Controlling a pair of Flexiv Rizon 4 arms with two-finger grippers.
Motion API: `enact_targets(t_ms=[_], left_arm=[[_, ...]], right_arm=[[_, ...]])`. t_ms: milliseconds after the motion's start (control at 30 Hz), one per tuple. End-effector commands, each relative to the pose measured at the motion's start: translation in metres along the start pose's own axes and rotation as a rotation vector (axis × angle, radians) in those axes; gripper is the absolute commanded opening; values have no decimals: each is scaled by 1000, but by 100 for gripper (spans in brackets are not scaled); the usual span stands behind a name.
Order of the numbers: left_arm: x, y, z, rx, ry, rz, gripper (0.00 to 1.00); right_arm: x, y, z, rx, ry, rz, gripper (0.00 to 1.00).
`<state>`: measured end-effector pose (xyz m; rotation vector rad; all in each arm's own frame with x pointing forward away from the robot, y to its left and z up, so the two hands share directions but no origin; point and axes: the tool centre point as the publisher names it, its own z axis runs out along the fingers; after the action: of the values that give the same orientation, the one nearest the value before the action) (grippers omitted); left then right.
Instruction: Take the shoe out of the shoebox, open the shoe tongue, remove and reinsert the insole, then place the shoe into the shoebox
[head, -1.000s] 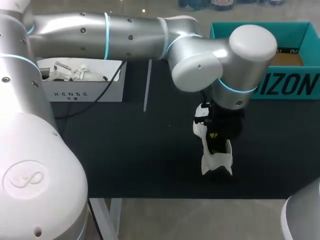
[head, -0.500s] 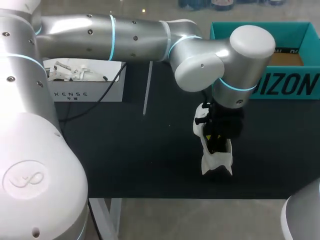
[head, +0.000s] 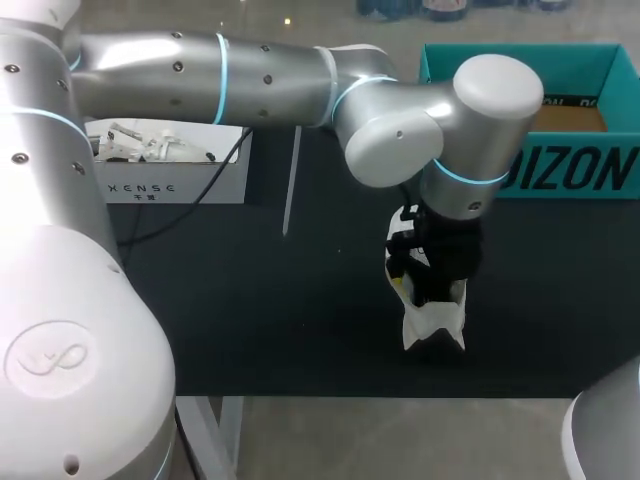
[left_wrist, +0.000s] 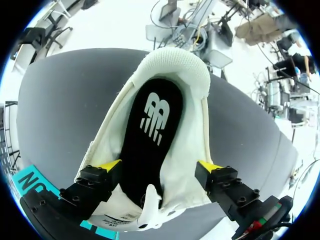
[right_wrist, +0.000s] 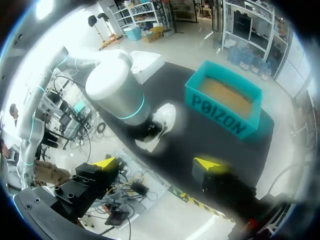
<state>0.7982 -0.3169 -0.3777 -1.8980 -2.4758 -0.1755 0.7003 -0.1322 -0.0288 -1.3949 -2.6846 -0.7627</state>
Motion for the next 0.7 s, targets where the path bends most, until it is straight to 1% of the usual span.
enact_targets(t_ms=[33, 700], left_arm=[[5, 1, -6, -11, -6, -6, 100], [15, 15, -49, -89, 8, -19, 100]], right_arm=[[-1, 3, -1, 7, 2, 1, 100], [-1, 3, -1, 7, 2, 1, 100]])
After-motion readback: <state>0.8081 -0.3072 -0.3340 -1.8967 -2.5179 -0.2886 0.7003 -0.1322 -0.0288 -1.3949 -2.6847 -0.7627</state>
